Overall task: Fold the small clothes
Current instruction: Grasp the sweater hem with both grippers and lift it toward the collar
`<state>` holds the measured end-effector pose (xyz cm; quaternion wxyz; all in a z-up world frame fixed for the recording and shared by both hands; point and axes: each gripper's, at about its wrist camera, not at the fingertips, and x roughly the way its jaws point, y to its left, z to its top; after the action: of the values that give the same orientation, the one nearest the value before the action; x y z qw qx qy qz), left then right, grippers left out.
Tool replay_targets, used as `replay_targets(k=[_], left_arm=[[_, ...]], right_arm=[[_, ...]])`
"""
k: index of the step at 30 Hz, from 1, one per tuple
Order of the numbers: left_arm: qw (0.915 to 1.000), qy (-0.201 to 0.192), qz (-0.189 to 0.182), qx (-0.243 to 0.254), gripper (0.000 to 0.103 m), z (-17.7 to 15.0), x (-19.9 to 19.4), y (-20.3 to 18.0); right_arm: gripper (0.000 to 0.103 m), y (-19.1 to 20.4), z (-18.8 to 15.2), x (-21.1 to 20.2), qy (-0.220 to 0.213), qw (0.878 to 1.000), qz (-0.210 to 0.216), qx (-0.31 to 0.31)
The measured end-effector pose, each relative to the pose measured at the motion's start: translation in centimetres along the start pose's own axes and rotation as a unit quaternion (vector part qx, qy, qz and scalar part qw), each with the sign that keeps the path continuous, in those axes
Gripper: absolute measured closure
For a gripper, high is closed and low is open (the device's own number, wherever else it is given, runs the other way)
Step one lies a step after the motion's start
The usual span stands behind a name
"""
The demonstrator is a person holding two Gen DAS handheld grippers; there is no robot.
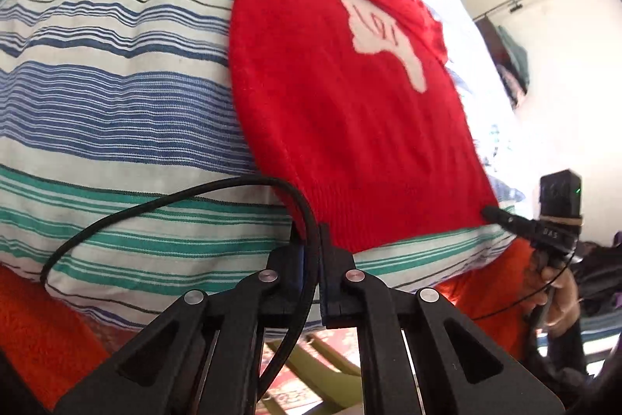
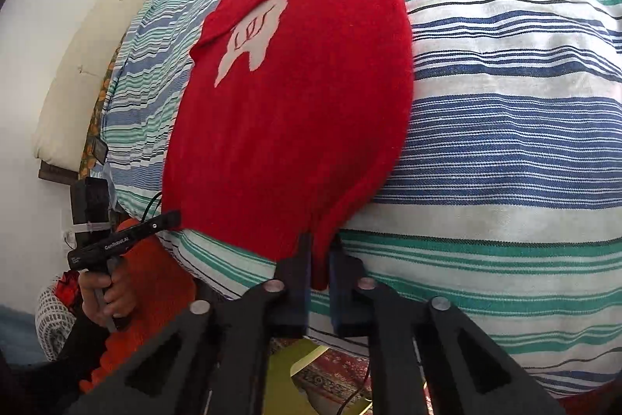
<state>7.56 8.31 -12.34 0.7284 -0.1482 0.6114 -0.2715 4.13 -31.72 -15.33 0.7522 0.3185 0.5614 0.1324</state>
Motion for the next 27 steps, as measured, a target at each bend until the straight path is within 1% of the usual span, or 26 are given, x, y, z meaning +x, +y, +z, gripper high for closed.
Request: replay_targets(k=[2, 3, 5, 7, 11, 14, 17, 20, 23, 25, 26, 27], left_arm=[[0.9984, -0.024, -0.044, -0.025, 0.100, 0.7, -1.7, -0.1], [0.9971, -0.036, -0.059, -0.033, 0.100, 1.5, -2.2, -0.2], [0.9947, -0.057, -0.075, -0.043, 0.100, 3.7, -2.9, -0.7], [0.9919, -0.072, -0.090, -0.054, 0.100, 6.8, -2.9, -1.1], [0.9898, -0.102, -0.069, -0.072, 0.100, 13.9, -1.8, -1.5], [0.9877, -0.109, -0.062, -0.093, 0.100, 19.2, -0.3, -0.8], [0.9860, -0.114, -0.055, -0.108, 0.100, 24.6, 1.6, -0.1], [0.9863, -0.118, -0.039, -0.108, 0.100, 29.2, 3.3, 0.0], [0.9876, -0.119, -0.022, -0.100, 0.100, 32.6, 4.9, 0.4], [0.9878, -0.120, -0.003, -0.100, 0.099, 34.5, 6.4, 0.5], [0.9871, -0.121, 0.013, -0.105, 0.095, 35.2, 7.4, 0.7], [0.9853, -0.120, 0.035, -0.116, 0.087, 35.9, 8.0, 1.2]], right_arm=[[0.096, 0.2, 0.3, -1.4, -0.023, 0.999, 0.028, 0.000], [0.096, 0.3, 0.6, -2.2, -0.037, 0.998, 0.042, 0.001], [0.096, 0.5, 1.6, -3.7, -0.069, 0.995, 0.066, 0.006], [0.096, 0.8, 3.3, -4.8, -0.103, 0.992, 0.075, 0.001], [0.096, 1.5, 8.9, -5.4, -0.155, 0.986, 0.065, -0.013], [0.096, 2.4, 14.5, -4.9, -0.183, 0.982, 0.050, -0.025], [0.097, 3.0, 20.1, -3.4, -0.195, 0.980, 0.030, -0.033], [0.097, 2.8, 25.0, -1.6, -0.200, 0.979, 0.014, -0.031], [0.097, 2.0, 29.0, 0.0, -0.208, 0.978, 0.001, -0.030], [0.097, 1.3, 31.2, 1.0, -0.212, 0.977, -0.007, -0.026], [0.097, 0.9, 32.1, 1.5, -0.215, 0.976, -0.011, -0.022], [0.097, 0.4, 33.0, 2.0, -0.217, 0.976, -0.015, -0.018]])
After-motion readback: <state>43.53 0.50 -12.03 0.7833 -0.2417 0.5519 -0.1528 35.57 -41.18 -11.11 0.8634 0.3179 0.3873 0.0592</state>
